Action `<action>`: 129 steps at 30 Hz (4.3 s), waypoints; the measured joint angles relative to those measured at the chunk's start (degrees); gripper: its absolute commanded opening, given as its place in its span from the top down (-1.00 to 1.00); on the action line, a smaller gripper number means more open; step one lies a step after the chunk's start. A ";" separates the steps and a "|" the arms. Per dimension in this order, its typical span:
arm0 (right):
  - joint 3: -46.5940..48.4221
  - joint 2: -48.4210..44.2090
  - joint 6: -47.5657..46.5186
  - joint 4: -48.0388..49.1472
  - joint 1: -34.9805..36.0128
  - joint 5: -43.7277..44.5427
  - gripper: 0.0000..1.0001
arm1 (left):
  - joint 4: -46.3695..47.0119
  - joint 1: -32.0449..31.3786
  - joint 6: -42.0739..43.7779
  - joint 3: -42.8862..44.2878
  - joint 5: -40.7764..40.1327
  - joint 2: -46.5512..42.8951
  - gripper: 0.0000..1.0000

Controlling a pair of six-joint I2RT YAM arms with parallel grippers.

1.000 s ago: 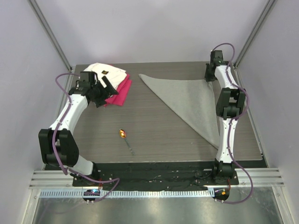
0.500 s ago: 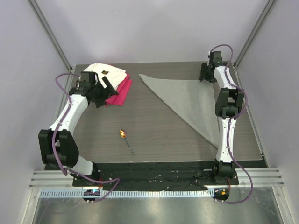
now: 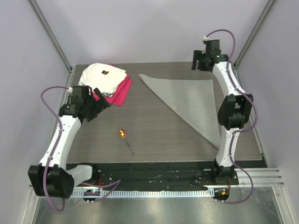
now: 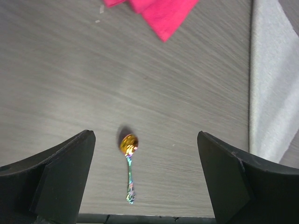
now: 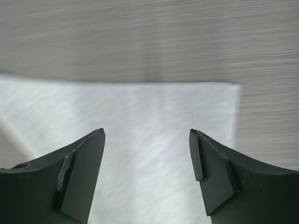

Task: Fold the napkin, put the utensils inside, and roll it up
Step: Fold the napkin, then grab a utensil with the right arm, then place the utensil onto the napkin

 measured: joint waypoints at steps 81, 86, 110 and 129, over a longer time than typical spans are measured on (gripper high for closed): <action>-24.79 -4.74 -18.78 3.63 22.58 0.48 0.98 | 8.41 0.55 -2.47 1.40 5.33 13.07 -0.99; -24.59 -3.63 -20.17 2.99 22.08 -2.23 0.98 | 9.92 0.55 -2.49 2.62 7.10 15.76 -0.98; -26.45 -1.86 -25.03 2.43 21.07 -2.84 0.98 | 13.62 0.46 -2.89 8.52 11.76 24.15 -0.91; -26.86 -2.38 -22.67 2.51 20.06 -4.11 -0.27 | 27.80 -6.56 -14.40 27.74 13.25 49.31 -0.69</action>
